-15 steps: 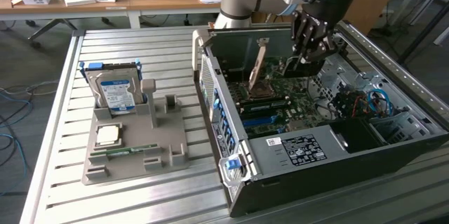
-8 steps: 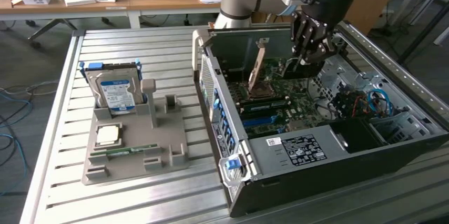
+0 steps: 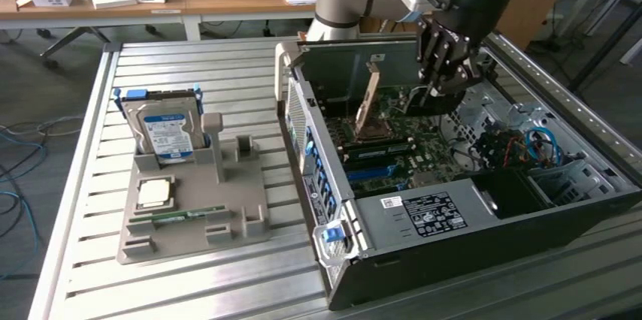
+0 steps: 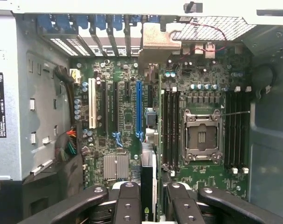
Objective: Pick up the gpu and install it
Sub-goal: 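Insert the gpu into the slot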
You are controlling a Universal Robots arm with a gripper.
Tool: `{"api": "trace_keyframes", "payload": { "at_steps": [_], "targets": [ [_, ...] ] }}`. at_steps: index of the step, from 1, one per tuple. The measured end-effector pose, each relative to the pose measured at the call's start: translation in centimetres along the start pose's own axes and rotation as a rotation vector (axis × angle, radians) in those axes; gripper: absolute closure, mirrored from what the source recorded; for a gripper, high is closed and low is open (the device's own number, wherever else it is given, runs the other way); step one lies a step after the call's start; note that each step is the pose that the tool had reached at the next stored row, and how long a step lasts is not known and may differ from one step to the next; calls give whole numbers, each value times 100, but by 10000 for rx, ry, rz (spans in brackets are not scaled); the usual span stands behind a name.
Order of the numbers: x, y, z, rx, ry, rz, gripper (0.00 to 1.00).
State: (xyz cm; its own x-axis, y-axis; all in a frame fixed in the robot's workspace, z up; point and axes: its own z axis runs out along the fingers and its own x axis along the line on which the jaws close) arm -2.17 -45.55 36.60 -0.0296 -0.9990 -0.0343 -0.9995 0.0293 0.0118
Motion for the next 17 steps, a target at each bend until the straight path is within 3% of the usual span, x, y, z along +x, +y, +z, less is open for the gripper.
{"api": "trace_keyframes", "payload": {
  "at_steps": [17],
  "targets": [
    [89,24,16,0,1,-1,74]
  ]
}}
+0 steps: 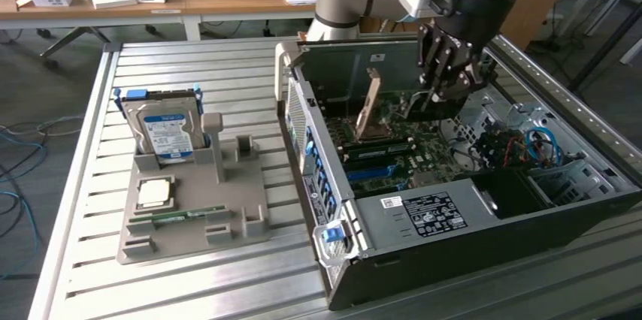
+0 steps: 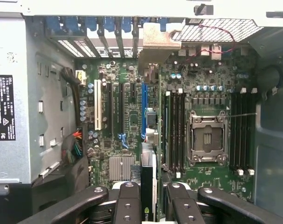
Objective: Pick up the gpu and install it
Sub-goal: 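Insert the gpu into the slot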
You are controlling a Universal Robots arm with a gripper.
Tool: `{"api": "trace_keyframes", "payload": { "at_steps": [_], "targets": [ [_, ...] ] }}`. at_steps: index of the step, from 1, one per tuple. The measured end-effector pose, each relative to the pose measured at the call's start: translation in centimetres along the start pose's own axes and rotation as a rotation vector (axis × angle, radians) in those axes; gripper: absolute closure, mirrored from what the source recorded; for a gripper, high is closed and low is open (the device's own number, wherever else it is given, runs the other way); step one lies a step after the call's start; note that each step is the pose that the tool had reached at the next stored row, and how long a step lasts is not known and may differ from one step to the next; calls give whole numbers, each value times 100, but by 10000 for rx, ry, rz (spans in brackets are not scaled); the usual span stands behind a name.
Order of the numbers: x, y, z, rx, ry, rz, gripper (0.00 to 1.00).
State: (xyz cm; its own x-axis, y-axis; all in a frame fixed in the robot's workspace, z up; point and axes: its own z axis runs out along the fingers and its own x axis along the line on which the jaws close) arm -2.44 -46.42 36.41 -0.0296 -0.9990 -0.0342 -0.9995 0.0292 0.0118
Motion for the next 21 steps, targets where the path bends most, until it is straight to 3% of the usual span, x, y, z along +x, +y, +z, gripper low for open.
{"api": "trace_keyframes", "payload": {
  "at_steps": [21],
  "targets": [
    [5,34,101,0,0,1,74]
  ]
}}
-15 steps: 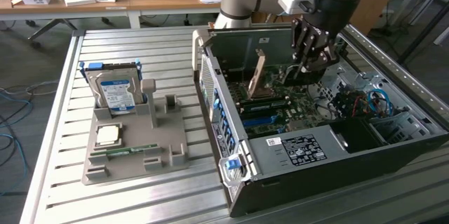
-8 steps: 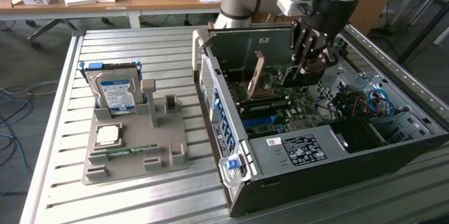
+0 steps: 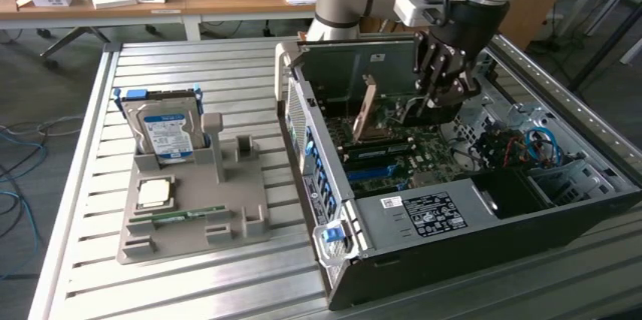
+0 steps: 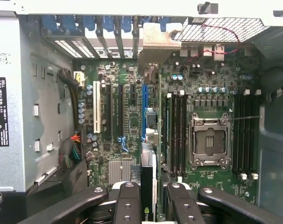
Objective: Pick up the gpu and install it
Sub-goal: 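Insert the gpu into the slot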
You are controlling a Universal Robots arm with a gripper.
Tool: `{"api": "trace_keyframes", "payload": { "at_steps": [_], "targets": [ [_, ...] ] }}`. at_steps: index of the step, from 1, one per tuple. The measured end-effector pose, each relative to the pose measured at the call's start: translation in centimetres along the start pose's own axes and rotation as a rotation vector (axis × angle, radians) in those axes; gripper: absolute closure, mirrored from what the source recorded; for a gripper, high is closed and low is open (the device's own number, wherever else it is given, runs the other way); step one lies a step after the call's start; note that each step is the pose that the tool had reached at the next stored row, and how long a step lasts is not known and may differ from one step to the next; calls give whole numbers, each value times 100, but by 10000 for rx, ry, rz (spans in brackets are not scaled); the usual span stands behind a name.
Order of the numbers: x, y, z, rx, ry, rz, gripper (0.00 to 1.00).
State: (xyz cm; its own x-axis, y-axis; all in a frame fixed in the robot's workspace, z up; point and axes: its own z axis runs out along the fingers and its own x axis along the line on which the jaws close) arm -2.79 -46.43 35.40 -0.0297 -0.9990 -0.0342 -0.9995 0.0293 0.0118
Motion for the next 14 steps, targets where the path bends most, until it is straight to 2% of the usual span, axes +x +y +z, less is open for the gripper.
{"api": "trace_keyframes", "payload": {
  "at_steps": [10,14],
  "targets": [
    [1,27,13,0,0,1,74],
    [3,31,58,0,-1,-2,74]
  ]
}}
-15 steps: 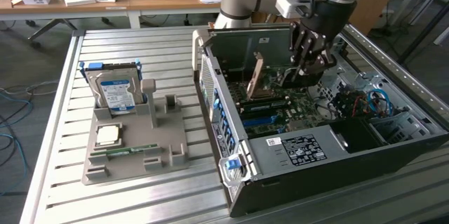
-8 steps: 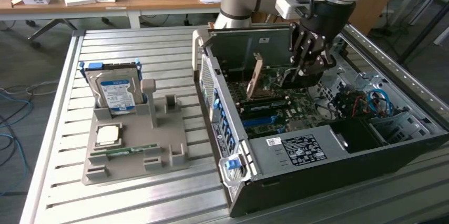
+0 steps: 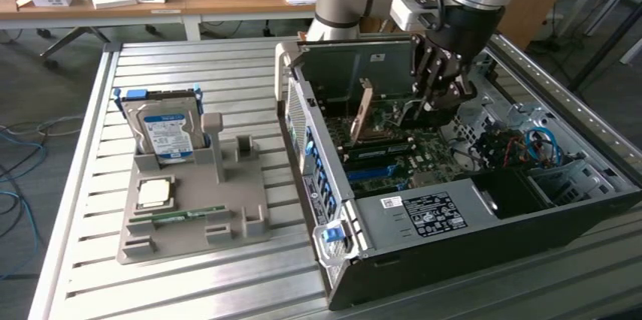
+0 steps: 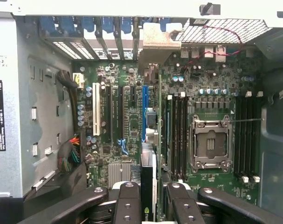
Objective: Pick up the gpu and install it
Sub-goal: 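Insert the gpu into the slot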
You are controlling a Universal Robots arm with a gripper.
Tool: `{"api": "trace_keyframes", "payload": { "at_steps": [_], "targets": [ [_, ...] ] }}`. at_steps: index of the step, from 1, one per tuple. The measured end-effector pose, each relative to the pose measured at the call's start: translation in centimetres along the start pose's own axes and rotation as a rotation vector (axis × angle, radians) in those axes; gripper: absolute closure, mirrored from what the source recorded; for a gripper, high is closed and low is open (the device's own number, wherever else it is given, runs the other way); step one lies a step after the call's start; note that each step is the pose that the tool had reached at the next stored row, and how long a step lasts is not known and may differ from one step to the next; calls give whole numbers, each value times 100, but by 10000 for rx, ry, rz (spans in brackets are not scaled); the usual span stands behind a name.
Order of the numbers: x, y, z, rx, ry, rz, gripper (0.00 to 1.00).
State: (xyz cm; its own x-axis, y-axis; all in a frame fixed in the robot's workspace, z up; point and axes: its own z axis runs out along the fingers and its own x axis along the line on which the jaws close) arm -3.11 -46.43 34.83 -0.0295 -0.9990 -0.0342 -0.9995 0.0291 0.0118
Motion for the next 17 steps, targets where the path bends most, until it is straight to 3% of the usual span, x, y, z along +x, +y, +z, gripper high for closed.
{"api": "trace_keyframes", "payload": {
  "at_steps": [17],
  "targets": [
    [6,14,169,-1,3,1,74]
  ]
}}
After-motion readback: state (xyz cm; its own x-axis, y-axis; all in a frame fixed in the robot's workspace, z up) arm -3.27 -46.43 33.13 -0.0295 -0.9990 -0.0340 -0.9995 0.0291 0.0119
